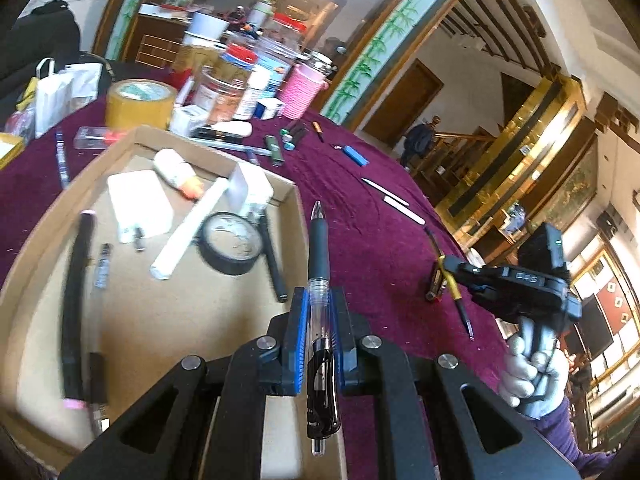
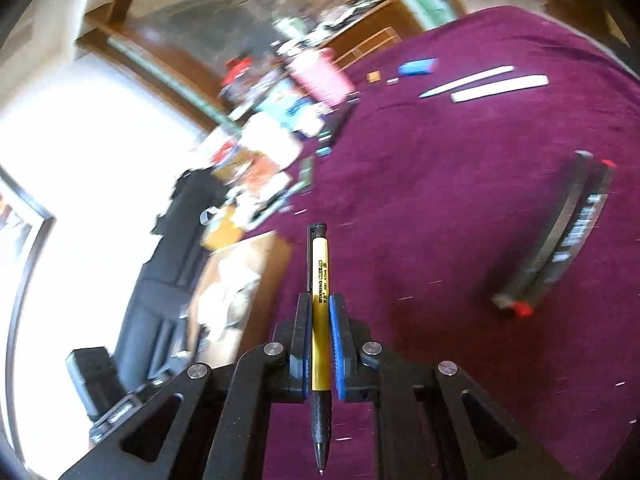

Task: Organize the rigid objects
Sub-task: 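Lift the clear pen with the left tool while the right tool grasps the yellow pencil, then drop the clear pen into the box with the left tool while the right tool drops the yellow pencil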

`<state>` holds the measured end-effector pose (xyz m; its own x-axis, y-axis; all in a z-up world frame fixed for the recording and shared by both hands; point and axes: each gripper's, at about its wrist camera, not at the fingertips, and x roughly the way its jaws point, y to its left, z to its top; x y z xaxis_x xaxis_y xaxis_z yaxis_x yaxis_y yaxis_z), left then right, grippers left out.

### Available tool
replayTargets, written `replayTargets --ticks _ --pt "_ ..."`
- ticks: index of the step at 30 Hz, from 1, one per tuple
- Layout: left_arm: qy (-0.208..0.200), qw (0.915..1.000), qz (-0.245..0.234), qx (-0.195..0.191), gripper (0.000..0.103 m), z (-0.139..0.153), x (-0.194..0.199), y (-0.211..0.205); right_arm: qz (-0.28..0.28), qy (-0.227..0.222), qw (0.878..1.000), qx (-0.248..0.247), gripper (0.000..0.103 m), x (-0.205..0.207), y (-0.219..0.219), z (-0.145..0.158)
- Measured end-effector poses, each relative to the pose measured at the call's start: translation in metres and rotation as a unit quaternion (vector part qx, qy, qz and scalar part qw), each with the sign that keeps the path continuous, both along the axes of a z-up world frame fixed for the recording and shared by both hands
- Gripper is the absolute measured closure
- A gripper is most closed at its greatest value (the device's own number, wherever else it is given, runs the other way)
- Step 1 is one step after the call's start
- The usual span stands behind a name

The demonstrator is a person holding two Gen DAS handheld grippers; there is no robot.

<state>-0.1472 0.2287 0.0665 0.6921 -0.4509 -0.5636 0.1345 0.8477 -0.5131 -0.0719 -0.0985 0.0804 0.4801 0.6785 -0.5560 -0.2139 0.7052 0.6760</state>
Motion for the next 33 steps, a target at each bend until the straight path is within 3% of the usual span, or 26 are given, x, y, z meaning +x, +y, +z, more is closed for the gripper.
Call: replayTargets --ticks 6,10,15,20,22,23,24,28,30,33 --pt "0.036 0.9972 0.057 0.031 0.092 -0.011 0.002 0.028 0.077 0.009 0.997 0.013 0.093 0.0 0.061 0.005" --pt "0.067 0.9948 0.068 0.035 0.092 -0.023 0.008 0.036 0.115 0.028 0.993 0.019 0.093 0.0 0.096 0.001" --pt "0.107 0.9921 0.06 0.027 0.092 -0.042 0.013 0.038 0.156 0.042 0.987 -0.008 0.093 -0.004 0.148 -0.013" --pt "0.109 0.9915 0.063 0.033 0.091 -0.041 0.013 0.041 0.175 0.053 0.981 -0.056 0.093 -0.007 0.192 -0.031" --pt "0.101 0.9923 0.064 0.03 0.078 -0.038 0.01 0.043 0.177 0.051 0.98 -0.074 0.093 -0.007 0.204 -0.035" --pt "0.096 0.9928 0.066 0.028 0.061 -0.036 0.009 0.044 0.178 0.048 0.979 -0.085 0.093 -0.006 0.209 -0.037" --pt "0.09 0.9933 0.069 0.025 0.05 -0.034 0.007 0.046 0.177 0.044 0.978 -0.097 0.092 -0.007 0.214 -0.038" --pt "0.061 0.995 0.077 0.017 0.045 -0.02 -0.001 0.054 0.17 0.024 0.976 -0.137 0.092 -0.009 0.225 -0.041" --pt "0.052 0.9948 0.086 0.009 0.036 -0.015 -0.005 0.06 0.169 0.021 0.975 -0.145 0.092 -0.008 0.227 -0.041" --pt "0.039 0.994 0.102 0.008 0.035 -0.009 -0.011 0.066 0.165 0.011 0.974 -0.154 0.082 -0.011 0.227 -0.038"
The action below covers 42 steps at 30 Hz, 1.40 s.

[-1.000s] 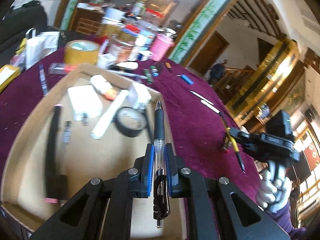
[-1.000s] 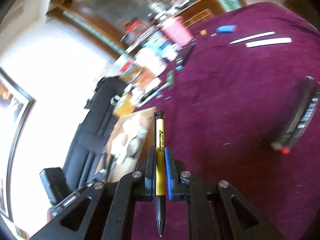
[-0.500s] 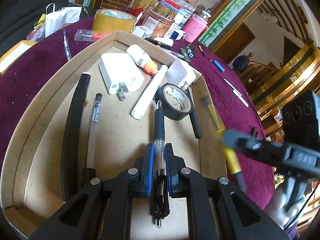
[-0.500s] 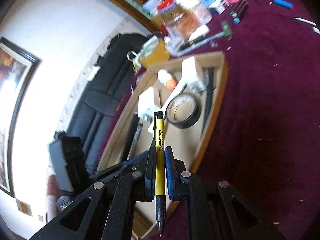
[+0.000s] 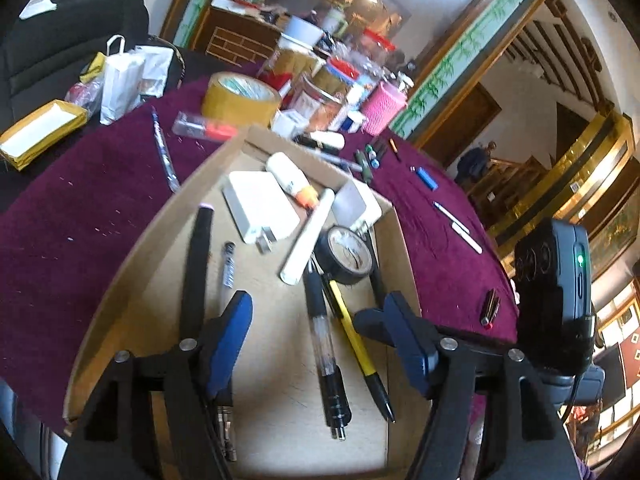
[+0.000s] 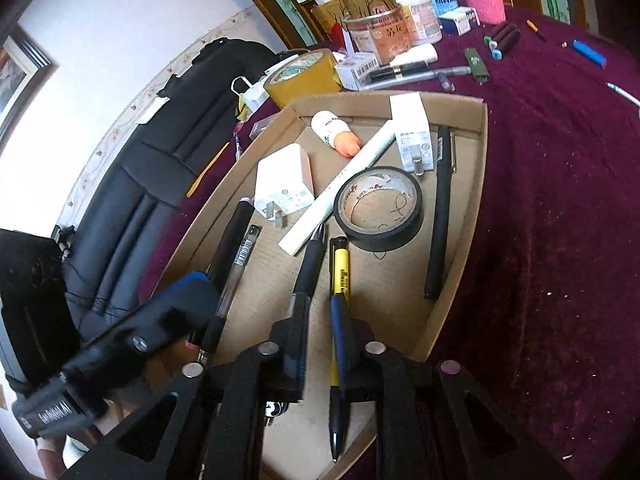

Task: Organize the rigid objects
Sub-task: 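Drop the clear pen into the box with the left tool while the right tool drops the yellow pencil, then move both tools back over the two black markers on the table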

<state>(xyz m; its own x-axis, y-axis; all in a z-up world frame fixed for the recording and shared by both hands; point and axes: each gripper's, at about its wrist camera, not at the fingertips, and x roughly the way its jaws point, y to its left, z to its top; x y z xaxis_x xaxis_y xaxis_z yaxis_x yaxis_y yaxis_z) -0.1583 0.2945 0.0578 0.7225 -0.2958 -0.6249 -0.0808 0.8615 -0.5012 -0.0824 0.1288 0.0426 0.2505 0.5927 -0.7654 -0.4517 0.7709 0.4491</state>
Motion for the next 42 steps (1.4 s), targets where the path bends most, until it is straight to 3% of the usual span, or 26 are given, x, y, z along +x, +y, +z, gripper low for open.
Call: replayTargets --ticks 3,7,14,18,28,42 --pt "-0.012 0.9998 0.014 0.011 0.033 0.006 -0.004 0.0 -0.003 -0.044 0.999 -0.016 0.064 -0.008 -0.007 0.013" --pt "-0.047 0.996 0.04 0.065 0.031 0.023 -0.011 -0.009 -0.028 -0.138 0.988 -0.056 0.042 -0.021 -0.021 0.037" --pt "-0.114 0.979 0.061 0.158 0.018 0.051 -0.026 -0.037 -0.132 -0.289 0.941 -0.119 0.007 -0.036 -0.064 0.072" --pt "-0.133 0.972 0.054 0.186 0.015 0.061 -0.026 -0.056 -0.169 -0.314 0.925 -0.13 0.004 -0.034 -0.087 0.081" --pt "-0.131 0.9679 0.007 0.215 0.015 0.068 -0.014 -0.107 -0.233 -0.299 0.916 -0.13 0.004 -0.03 -0.152 0.077" --pt "-0.114 0.9618 -0.068 0.239 0.015 0.064 0.007 -0.181 -0.278 -0.283 0.91 -0.122 0.004 -0.027 -0.221 0.067"
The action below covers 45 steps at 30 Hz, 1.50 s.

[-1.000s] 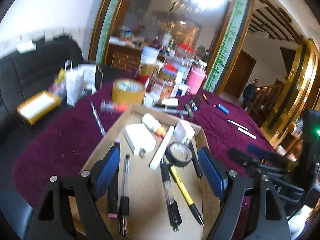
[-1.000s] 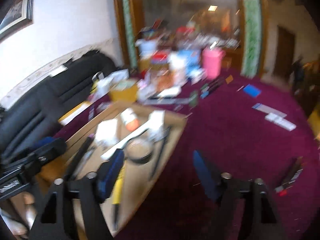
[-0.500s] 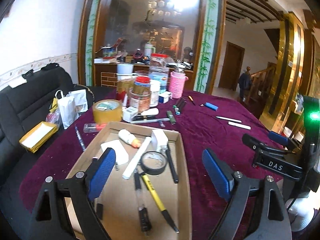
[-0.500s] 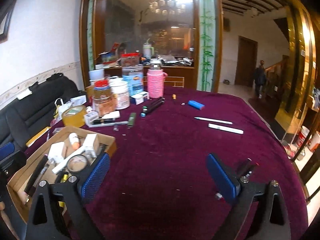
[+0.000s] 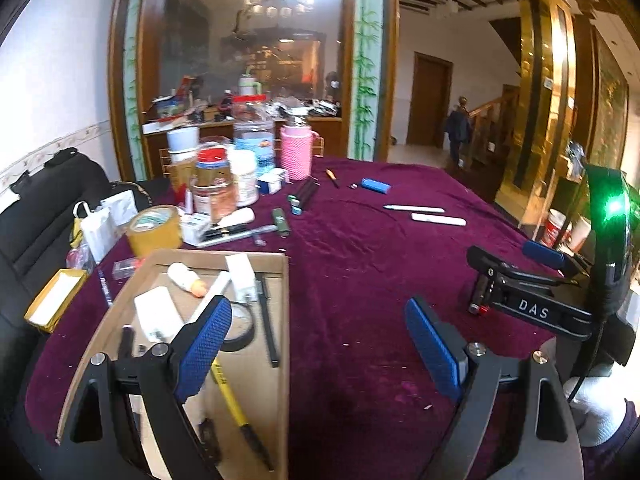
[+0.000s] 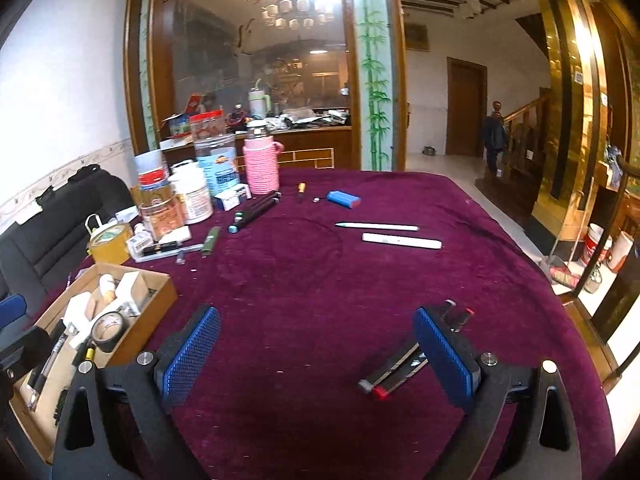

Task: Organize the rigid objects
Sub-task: 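Move both tools back over the two black markers on the table, then grasp a black marker with the left tool while the right tool grasps the red-capped marker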

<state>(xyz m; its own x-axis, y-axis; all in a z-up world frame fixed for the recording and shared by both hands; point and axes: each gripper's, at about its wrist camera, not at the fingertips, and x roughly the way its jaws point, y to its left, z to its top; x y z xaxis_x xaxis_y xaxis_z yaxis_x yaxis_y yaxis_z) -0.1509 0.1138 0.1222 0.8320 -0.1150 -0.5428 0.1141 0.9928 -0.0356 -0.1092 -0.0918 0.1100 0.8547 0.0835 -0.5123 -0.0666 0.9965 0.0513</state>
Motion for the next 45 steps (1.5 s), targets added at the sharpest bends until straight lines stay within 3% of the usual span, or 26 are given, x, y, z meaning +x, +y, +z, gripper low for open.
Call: replayTargets --ticks 7,13,17,20,24,27,31,45 --pt "0.047 0.9977 -0.047 -0.006 0.015 -0.011 0.023 -0.035 -0.027 0.024 0.999 0.022 0.003 0.016 -0.052 -0.007" --pt "0.097 0.9902 -0.098 -0.021 0.015 -0.027 0.043 -0.071 -0.103 0.043 0.993 0.036 0.003 0.047 -0.133 -0.019" --pt "0.128 0.9827 -0.131 -0.025 0.015 -0.042 0.068 -0.104 -0.145 0.067 0.983 0.091 0.003 0.064 -0.188 -0.037" --pt "0.135 0.9787 -0.154 -0.01 0.015 -0.049 0.092 -0.133 -0.159 0.087 0.97 0.161 0.003 0.064 -0.214 -0.052" --pt "0.15 0.9711 -0.185 -0.005 0.015 -0.059 0.127 -0.168 -0.16 0.105 0.962 0.195 0.003 0.065 -0.224 -0.06" --pt "0.163 0.9655 -0.203 -0.01 0.016 -0.071 0.151 -0.187 -0.157 0.106 0.962 0.199 0.003 0.065 -0.222 -0.061" --pt "0.18 0.9598 -0.215 0.011 0.016 -0.089 0.175 -0.212 -0.151 0.11 0.962 0.201 0.003 0.067 -0.222 -0.063" --pt "0.169 0.9524 -0.232 0.103 0.016 -0.112 0.183 -0.242 -0.136 0.112 0.964 0.198 0.003 0.071 -0.213 -0.062"
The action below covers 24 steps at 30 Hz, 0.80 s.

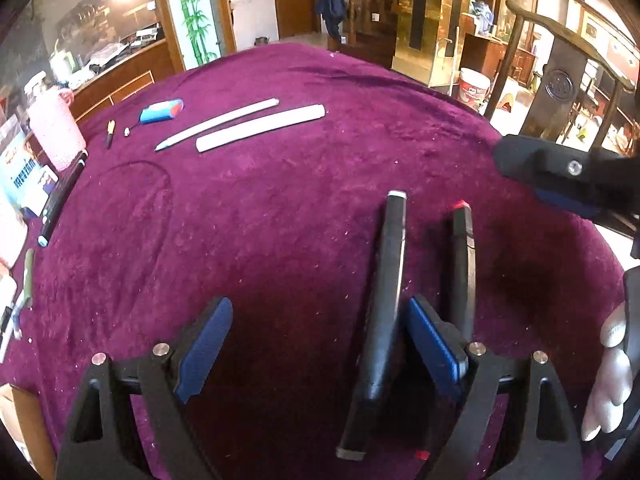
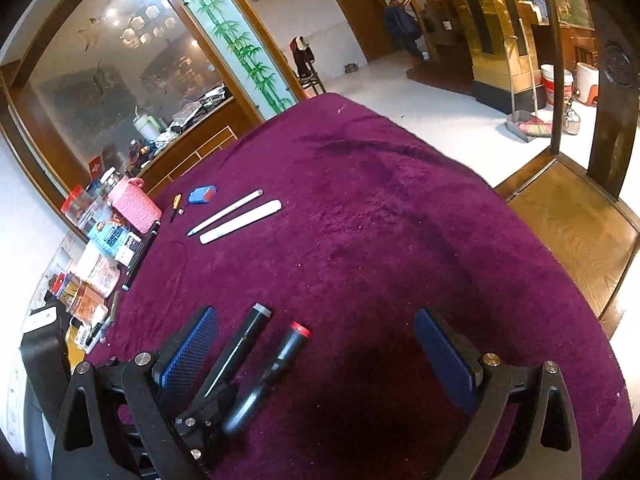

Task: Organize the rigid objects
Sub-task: 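Grasp a black marker with the left tool while the right tool grasps the red-capped marker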

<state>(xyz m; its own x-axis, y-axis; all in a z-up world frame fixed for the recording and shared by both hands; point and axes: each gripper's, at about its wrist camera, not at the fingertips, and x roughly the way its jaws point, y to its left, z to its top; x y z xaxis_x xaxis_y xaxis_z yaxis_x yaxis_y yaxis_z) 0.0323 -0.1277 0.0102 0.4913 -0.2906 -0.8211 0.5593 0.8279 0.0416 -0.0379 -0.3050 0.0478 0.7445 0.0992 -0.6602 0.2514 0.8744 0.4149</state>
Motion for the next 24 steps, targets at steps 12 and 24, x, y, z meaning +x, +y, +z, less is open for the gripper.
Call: replayTargets --ticks 12,24 --pt "0.017 0.9996 0.017 -0.016 0.032 0.0 0.0 0.001 -0.009 0.001 0.998 -0.063 0.003 0.009 0.008 0.004" --pt "0.065 0.995 0.026 -0.071 0.089 0.009 -0.003 0.021 -0.003 0.019 0.997 -0.08 0.003 0.016 0.011 -0.002"
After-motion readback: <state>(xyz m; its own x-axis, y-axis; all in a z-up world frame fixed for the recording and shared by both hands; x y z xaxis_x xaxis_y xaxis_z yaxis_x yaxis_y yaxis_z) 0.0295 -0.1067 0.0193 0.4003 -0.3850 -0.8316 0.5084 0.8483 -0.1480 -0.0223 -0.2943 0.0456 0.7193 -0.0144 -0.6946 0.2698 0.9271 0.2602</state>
